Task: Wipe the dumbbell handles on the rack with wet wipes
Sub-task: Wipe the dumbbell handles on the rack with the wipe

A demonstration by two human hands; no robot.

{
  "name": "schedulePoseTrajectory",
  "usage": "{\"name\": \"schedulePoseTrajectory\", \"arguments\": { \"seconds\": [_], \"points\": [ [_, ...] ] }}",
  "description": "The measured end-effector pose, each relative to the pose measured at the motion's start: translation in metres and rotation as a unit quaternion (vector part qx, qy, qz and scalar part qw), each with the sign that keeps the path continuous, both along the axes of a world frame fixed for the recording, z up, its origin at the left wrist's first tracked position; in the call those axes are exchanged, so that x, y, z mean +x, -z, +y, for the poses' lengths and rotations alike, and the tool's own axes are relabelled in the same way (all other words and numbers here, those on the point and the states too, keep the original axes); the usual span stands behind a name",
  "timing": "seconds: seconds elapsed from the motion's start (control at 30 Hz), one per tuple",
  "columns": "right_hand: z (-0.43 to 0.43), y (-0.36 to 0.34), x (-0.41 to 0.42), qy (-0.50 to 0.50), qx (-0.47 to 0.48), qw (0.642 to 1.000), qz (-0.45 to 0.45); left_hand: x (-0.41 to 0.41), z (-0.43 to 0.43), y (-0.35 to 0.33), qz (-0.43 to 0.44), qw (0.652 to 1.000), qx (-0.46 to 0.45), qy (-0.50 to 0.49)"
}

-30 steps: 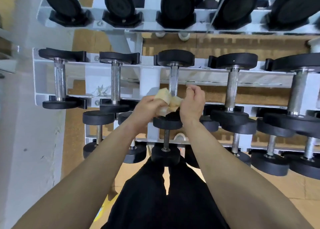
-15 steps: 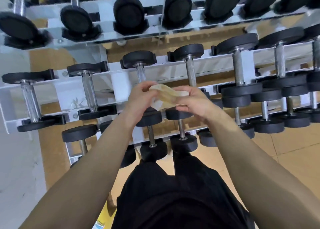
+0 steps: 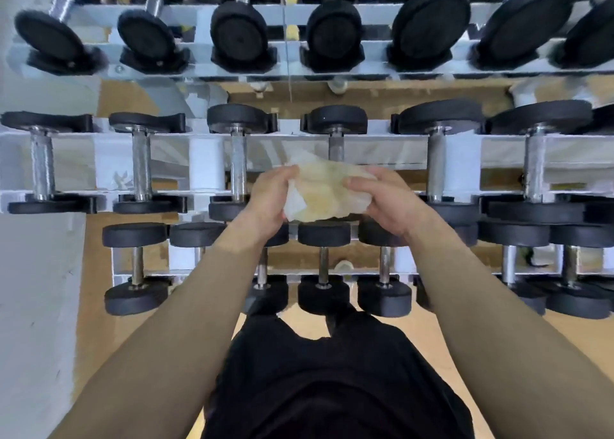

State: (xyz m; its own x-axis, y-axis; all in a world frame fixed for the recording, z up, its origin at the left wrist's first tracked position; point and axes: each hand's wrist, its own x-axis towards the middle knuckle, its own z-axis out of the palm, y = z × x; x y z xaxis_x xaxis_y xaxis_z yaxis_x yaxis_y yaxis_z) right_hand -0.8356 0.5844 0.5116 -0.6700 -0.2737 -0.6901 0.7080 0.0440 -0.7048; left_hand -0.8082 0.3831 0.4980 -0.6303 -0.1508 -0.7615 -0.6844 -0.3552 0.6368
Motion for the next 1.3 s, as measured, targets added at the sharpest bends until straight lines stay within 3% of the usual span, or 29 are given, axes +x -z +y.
{"name": "schedulePoseTrajectory", "arguments": {
  "seconds": [0.2, 0.3, 0.4, 0.57, 0.77, 0.9, 1.03, 1.1, 1.23, 1.3],
  "points": [
    [0.03, 0.029, -0.036, 0.004, 0.098, 0.995, 0.029, -0.019, 0.048, 0.023, -0.016, 0.978, -0.207, -0.017],
    [0.02, 0.043, -0.052, 0.021, 0.131, 0.991, 0.033, -0.038, 0.06, 0.029, -0.057, 0.968, -0.237, -0.064],
    [0.007, 0.06, -0.064, 0.037, 0.163, 0.983, 0.074, -0.052, 0.063, 0.037, -0.069, 0.974, -0.195, -0.09],
    [-0.013, 0.089, -0.077, 0.091, 0.2, 0.966, 0.134, -0.054, 0.046, 0.086, -0.046, 0.993, -0.105, -0.033],
    [-0.02, 0.109, -0.08, 0.108, 0.309, 0.927, 0.184, -0.059, 0.023, 0.074, 0.021, 0.998, -0.019, -0.058],
    [-0.022, 0.109, -0.077, 0.095, 0.334, 0.921, 0.178, -0.056, 0.024, 0.081, 0.022, 0.985, -0.169, 0.001],
    [-0.029, 0.098, -0.069, 0.2, 0.449, 0.851, 0.186, -0.059, 0.034, 0.083, 0.012, 0.962, -0.272, -0.014],
    [-0.034, 0.091, -0.058, 0.182, 0.423, 0.864, 0.203, -0.06, 0.038, 0.088, 0.016, 0.955, -0.294, -0.034],
    [-0.059, 0.094, -0.048, 0.053, 0.302, 0.946, 0.108, -0.058, 0.038, 0.094, 0.019, 0.95, -0.307, -0.057],
    [-0.071, 0.1, -0.056, 0.026, 0.273, 0.958, 0.089, -0.054, 0.038, 0.095, 0.041, 0.943, -0.324, -0.063]
  ]
}}
